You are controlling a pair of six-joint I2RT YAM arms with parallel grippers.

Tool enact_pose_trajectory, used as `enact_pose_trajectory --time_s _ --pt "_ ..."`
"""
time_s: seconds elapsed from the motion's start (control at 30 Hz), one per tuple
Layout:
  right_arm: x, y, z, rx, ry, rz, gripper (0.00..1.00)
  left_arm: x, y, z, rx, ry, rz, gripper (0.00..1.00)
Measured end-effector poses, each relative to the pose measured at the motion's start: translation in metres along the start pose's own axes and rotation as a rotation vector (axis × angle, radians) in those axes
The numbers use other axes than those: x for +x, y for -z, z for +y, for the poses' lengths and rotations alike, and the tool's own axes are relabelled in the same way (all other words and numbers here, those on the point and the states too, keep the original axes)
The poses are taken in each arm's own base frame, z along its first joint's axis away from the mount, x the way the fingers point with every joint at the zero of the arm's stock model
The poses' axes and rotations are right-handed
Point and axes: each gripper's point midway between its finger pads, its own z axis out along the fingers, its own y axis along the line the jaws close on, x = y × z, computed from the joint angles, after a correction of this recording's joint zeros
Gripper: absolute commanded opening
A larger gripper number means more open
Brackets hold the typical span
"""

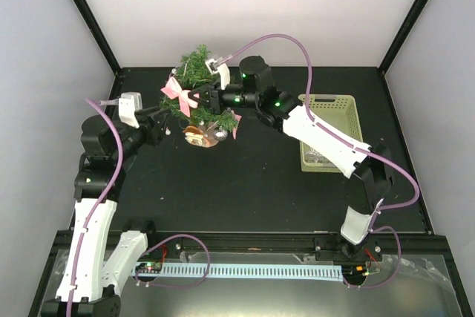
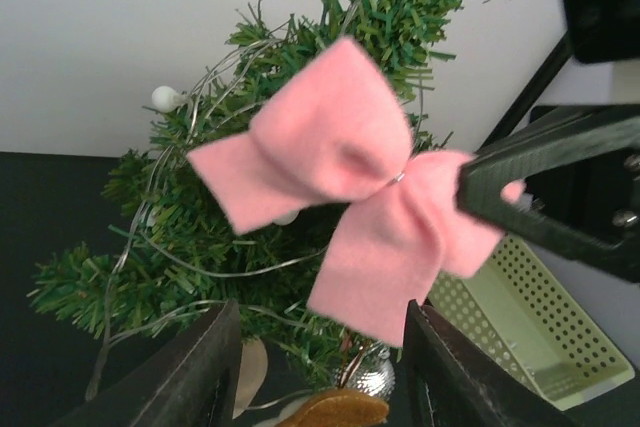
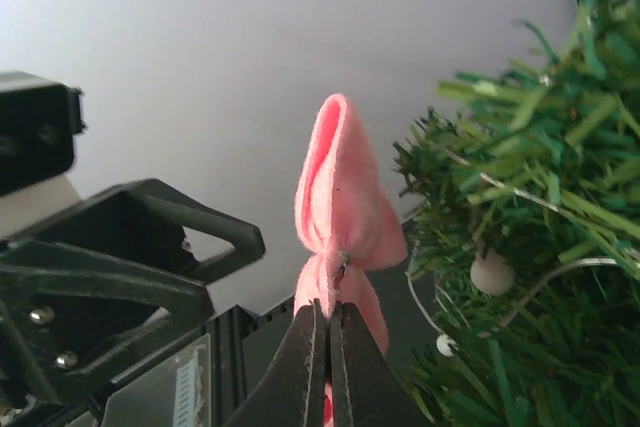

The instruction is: Decorate the small christmas tree

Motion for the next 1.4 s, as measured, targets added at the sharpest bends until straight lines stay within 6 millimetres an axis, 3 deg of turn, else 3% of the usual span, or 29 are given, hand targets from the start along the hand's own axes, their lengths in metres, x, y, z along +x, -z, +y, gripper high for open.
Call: enact_pose_trajectory --time_s 0.27,0.5,0.8,1.07,1.4 --pt "0.010 -0.005 -0.013 0.037 -0.027 0.027 0.01 -0.010 -0.009 -0.008 0.075 0.040 -0.051 0.34" --pt "0.004 -0.006 -0.015 0.055 -0.021 0.012 0.01 -0.013 -0.023 -0.007 0.132 0.101 -0.088 0.30" --pt "0.015 -0.011 -0.029 0.099 -0.045 0.037 0.01 -0.017 -0.042 -0.010 0.214 0.174 -0.088 0.25" --pt "0.016 -0.011 -0.033 0.117 -0.042 0.039 0.01 -0.006 -0.062 -0.006 0.263 0.246 -0.022 0.24" --pt "0.016 -0.010 -0.033 0.121 -0.022 0.043 0.01 -0.009 -0.057 -0.012 0.287 0.242 -0.028 0.24"
